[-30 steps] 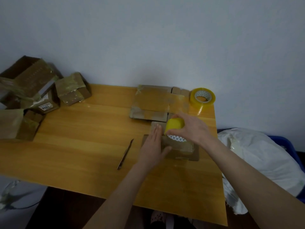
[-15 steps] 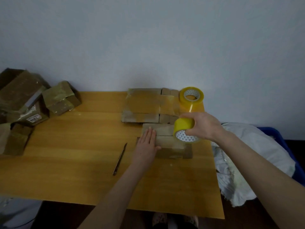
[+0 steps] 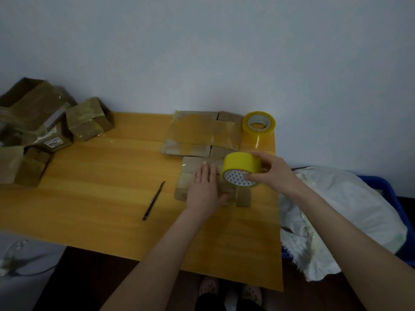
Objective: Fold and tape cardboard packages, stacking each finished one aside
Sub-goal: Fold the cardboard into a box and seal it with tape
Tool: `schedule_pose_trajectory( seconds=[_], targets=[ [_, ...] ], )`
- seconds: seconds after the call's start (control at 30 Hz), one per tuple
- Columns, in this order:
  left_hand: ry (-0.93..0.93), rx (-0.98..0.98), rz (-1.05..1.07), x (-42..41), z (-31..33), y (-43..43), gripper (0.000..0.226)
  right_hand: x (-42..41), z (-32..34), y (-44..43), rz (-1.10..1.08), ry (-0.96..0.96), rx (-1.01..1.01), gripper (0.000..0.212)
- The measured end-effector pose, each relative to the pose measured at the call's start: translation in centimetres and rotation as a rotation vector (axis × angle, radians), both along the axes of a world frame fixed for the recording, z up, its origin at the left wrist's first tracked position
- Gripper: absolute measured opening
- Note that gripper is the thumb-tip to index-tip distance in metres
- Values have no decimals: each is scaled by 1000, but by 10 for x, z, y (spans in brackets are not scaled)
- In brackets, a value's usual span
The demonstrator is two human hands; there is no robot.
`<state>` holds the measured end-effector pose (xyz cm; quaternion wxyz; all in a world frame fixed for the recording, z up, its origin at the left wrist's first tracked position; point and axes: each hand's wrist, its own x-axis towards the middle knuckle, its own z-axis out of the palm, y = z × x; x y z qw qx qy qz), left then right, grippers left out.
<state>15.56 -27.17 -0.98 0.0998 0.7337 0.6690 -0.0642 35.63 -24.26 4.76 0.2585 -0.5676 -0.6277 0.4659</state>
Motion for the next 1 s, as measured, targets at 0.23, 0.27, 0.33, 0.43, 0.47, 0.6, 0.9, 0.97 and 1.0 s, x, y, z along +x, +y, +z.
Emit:
schedule_pose_trajectory(
  seconds=[0.23, 0.27, 0.33, 0.43, 0.47, 0.6, 0.9, 0.97, 1.0],
  targets=[
    [93, 10, -37, -3, -4, -4, 87, 14, -9, 11, 92, -96, 75, 64],
    [95, 0, -36, -3, -3, -2, 85, 22, -12, 13, 84, -145, 76, 64],
    [95, -6, -36, -5, -3, 0, 83, 42, -16, 13, 61, -240, 56, 63],
    [105, 3, -50, -5, -3, -2, 82, 61, -31, 4, 78, -269, -14, 62],
    [111, -9, -56, -3, -2, -3, 82, 60, -38, 2, 86, -288, -30, 62],
    [94, -28, 17, 23, 2, -2, 92, 46, -64, 1, 59, -360, -44, 66],
    [136, 51, -76, 4, -7, 10, 69, 3, -76, 14, 68, -341, -96, 69],
    [152, 27, -100, -4, -7, 14, 69, -7, -72, 15, 87, -292, -136, 64],
    [150, 20, -106, -6, -8, 14, 69, -12, -72, 15, 80, -267, -153, 58]
  ],
)
